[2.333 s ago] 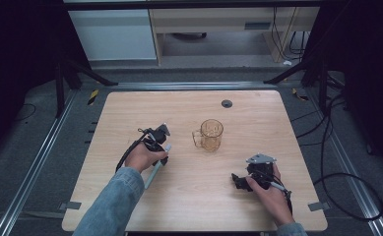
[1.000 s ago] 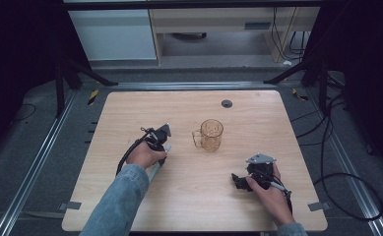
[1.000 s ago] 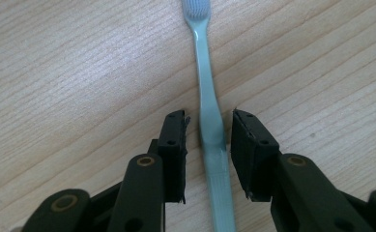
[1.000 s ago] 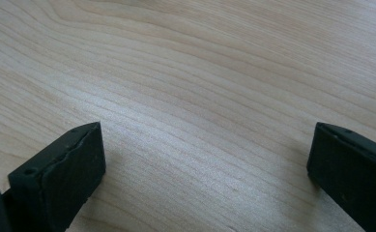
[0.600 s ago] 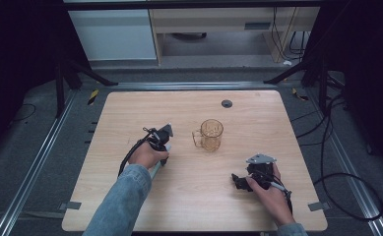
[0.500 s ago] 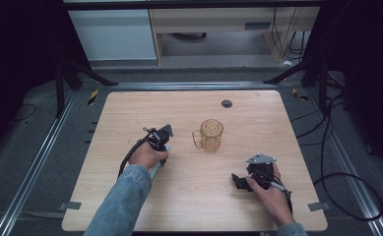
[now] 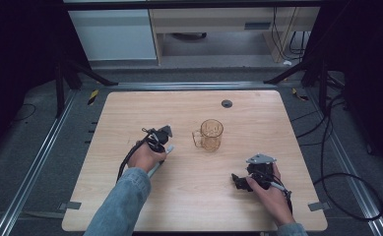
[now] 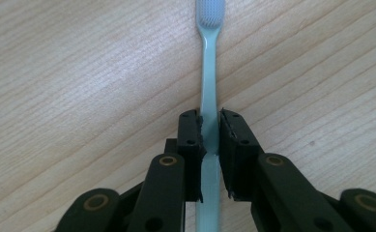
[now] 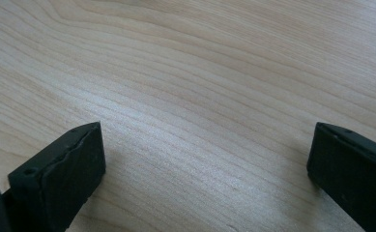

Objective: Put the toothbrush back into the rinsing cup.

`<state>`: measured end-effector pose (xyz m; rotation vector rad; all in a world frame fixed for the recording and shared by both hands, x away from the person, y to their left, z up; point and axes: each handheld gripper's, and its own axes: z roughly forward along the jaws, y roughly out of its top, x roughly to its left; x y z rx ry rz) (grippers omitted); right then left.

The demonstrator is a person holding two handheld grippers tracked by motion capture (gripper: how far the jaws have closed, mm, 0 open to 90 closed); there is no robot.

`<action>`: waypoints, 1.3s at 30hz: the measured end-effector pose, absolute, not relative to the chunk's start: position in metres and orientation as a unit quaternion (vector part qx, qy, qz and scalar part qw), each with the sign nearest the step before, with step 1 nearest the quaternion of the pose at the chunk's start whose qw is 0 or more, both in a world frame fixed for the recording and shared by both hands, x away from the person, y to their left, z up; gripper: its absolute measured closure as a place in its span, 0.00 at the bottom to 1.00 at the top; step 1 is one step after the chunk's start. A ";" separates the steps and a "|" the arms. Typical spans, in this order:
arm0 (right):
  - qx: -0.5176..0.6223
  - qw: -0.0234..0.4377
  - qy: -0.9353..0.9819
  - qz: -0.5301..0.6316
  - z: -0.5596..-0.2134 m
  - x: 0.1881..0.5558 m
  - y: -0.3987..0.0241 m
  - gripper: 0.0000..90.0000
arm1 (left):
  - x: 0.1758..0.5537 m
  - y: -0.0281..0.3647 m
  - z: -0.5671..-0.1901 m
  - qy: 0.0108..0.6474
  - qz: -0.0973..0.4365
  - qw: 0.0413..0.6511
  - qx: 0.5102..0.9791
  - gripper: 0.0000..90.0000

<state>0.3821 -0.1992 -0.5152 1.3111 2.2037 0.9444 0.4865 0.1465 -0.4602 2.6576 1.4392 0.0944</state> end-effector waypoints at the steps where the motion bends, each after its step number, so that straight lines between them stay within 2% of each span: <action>1: 0.470 0.203 0.790 0.338 -0.515 0.382 -0.199 0.00 | 0.487 0.148 -0.457 0.474 0.032 0.065 0.878 0.88; 10: 0.468 0.202 0.791 0.339 -0.515 0.382 -0.200 0.00 | 0.483 0.164 -0.428 0.467 0.069 0.131 0.872 0.88; 16: 0.468 0.202 0.791 0.339 -0.515 0.382 -0.200 0.00 | 0.477 0.175 -0.406 0.455 0.082 0.217 0.860 0.88; 21: 0.468 0.202 0.791 0.339 -0.515 0.382 -0.200 0.00 | 0.472 0.177 -0.393 0.441 0.109 0.258 0.853 0.88; 22: 0.468 0.203 0.791 0.338 -0.515 0.382 -0.200 0.00 | 0.470 0.178 -0.388 0.439 0.112 0.286 0.844 0.88; 26: 0.468 0.202 0.791 0.339 -0.515 0.382 -0.200 0.00 | 0.468 0.180 -0.383 0.437 0.124 0.315 0.833 0.88; 31: 0.469 0.202 0.790 0.339 -0.515 0.381 -0.199 0.00 | 0.462 0.181 -0.375 0.425 0.183 0.335 0.821 0.88; 39: 0.470 0.202 0.790 0.338 -0.515 0.380 -0.199 0.00 | 0.461 0.184 -0.370 0.422 0.190 0.383 0.800 0.88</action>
